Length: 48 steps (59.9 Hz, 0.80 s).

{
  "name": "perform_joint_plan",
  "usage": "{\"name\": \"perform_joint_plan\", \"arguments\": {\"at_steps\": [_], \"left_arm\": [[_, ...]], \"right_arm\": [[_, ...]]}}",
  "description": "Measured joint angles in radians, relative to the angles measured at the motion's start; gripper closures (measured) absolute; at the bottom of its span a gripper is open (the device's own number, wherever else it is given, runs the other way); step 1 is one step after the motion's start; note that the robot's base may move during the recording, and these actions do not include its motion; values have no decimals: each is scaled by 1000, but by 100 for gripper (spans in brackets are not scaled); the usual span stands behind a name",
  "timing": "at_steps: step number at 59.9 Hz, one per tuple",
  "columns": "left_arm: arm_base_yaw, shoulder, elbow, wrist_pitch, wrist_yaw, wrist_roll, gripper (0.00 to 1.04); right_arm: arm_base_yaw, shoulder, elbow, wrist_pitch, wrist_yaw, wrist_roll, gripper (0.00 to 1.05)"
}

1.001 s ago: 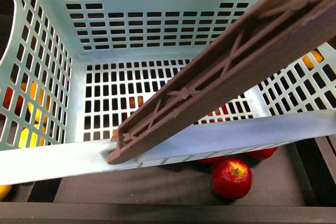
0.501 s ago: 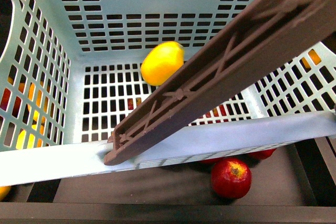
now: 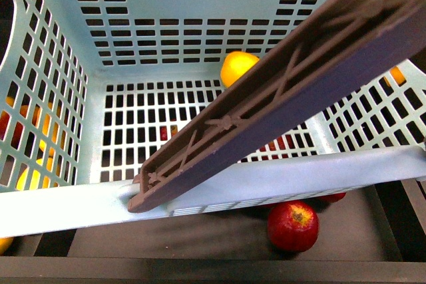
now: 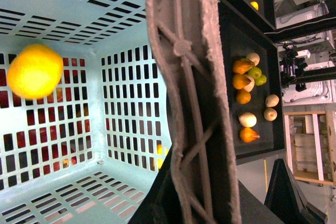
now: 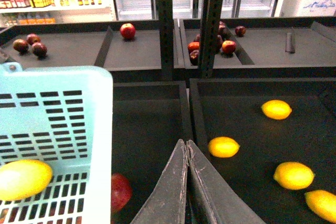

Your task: Pick lemon and mango into basket

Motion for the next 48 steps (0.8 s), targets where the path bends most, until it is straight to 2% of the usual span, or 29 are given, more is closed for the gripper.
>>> {"name": "perform_joint_plan", "arguments": {"at_steps": [16,48], "left_arm": [[0,0,0,0,1,0,100],[0,0,0,0,-2,0,100]], "right_arm": [[0,-117,-73,-45,-3,-1,102],[0,-137,-83,-50,-2,-2,11]]}}
